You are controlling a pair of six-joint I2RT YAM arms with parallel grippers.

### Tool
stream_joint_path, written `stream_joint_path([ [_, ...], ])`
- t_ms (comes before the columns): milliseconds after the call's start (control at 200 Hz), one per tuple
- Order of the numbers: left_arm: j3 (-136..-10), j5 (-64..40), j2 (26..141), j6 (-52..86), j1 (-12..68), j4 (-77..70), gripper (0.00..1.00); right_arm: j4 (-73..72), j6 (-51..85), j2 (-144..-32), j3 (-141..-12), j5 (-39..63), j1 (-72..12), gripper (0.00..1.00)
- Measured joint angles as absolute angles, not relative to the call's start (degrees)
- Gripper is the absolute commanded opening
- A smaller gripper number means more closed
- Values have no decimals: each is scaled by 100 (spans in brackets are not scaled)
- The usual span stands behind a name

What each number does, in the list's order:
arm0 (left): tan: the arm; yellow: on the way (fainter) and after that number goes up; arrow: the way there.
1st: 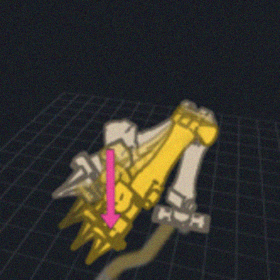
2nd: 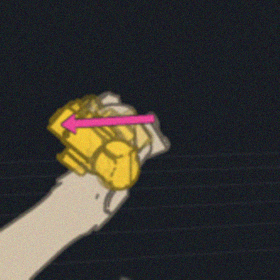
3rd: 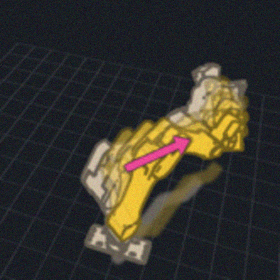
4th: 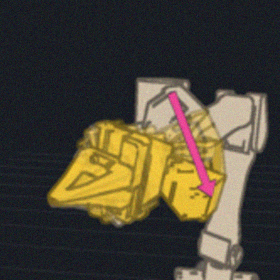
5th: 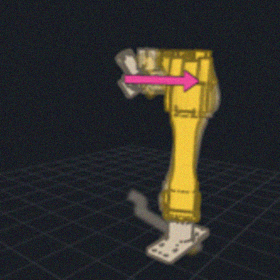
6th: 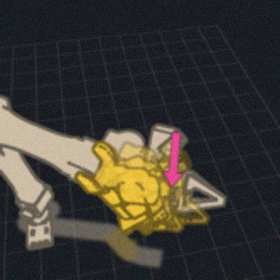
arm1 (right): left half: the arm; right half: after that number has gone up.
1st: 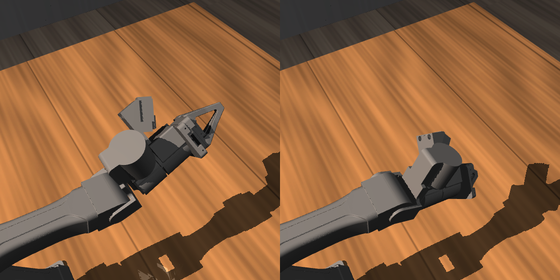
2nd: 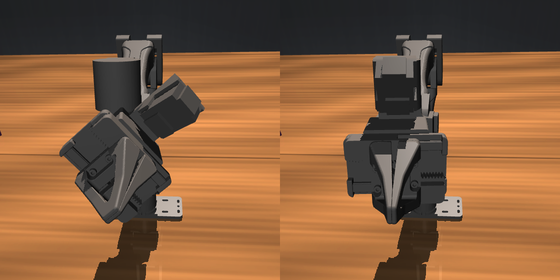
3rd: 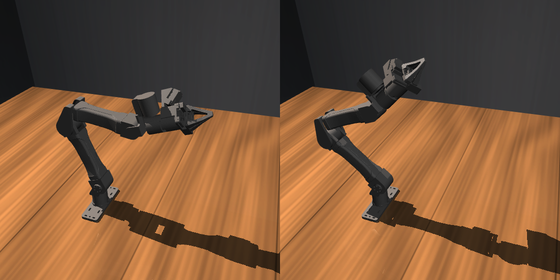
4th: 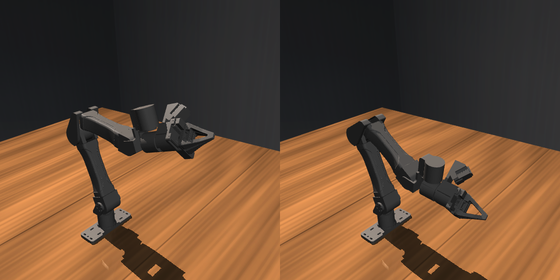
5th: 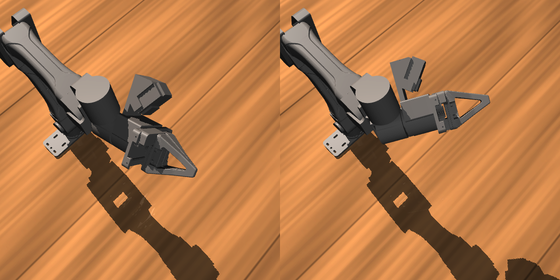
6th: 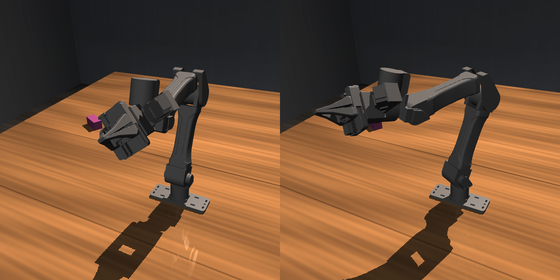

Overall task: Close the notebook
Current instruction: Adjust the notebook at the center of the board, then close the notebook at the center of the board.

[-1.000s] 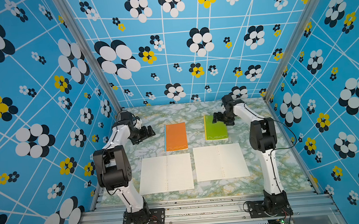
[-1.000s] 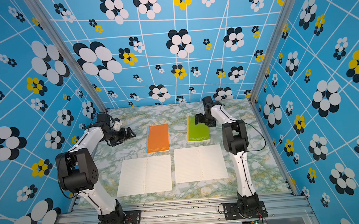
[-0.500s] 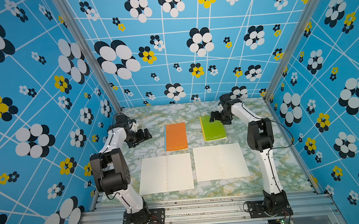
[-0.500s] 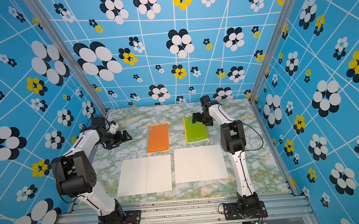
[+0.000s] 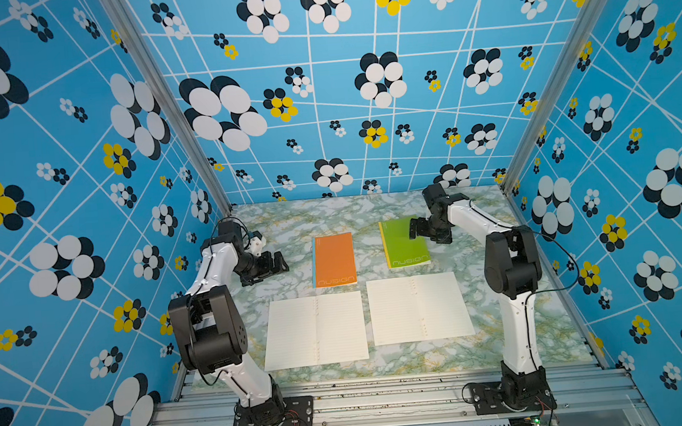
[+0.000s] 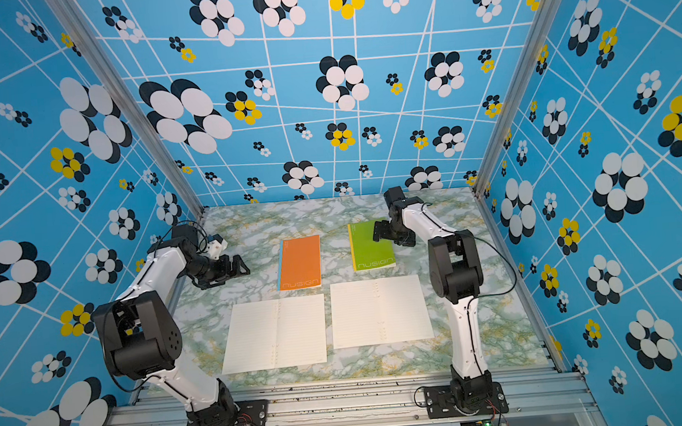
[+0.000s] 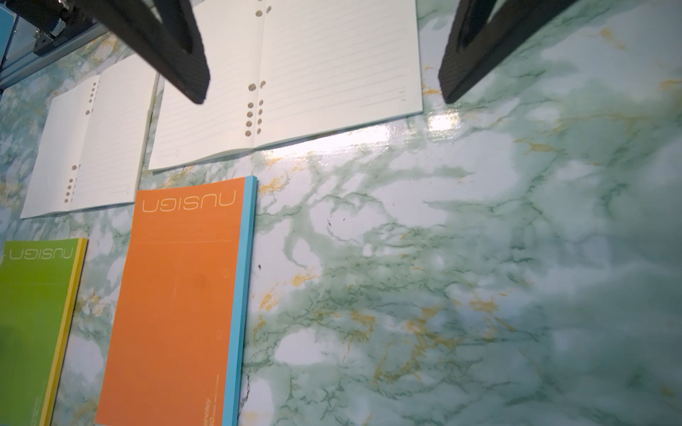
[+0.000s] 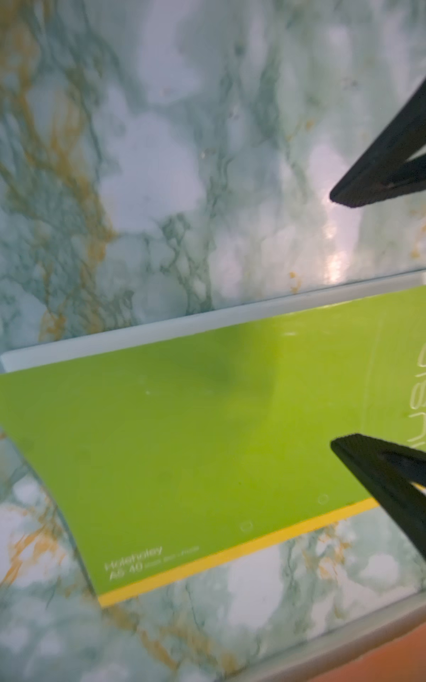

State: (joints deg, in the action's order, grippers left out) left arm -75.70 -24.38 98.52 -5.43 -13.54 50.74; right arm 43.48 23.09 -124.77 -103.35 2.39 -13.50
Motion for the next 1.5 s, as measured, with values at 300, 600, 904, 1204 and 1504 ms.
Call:
stream_joint_path([
  [300,-7625,-2220,9852,-1194,-1354,6055,100,3594,3041,-10610,-9105,126,-2783,99],
  [600,-7380,-1743,9808,-1844,-1363,6744,99,3133,3988,-10597,-8248,425,-4292,99],
  [904,-7004,-1457,9738,-2045,-1402,7048,100,2628,4672,-10595,-7717,698,-5057,99],
  [1204,-6785,-1229,9990,-2062,-1402,6851,100,2464,4895,-10665,-7638,854,-5354,99],
  [1504,-6573,-893,10108,-2062,-1361,6571,99,2473,4895,-10997,-7636,941,-5411,99],
])
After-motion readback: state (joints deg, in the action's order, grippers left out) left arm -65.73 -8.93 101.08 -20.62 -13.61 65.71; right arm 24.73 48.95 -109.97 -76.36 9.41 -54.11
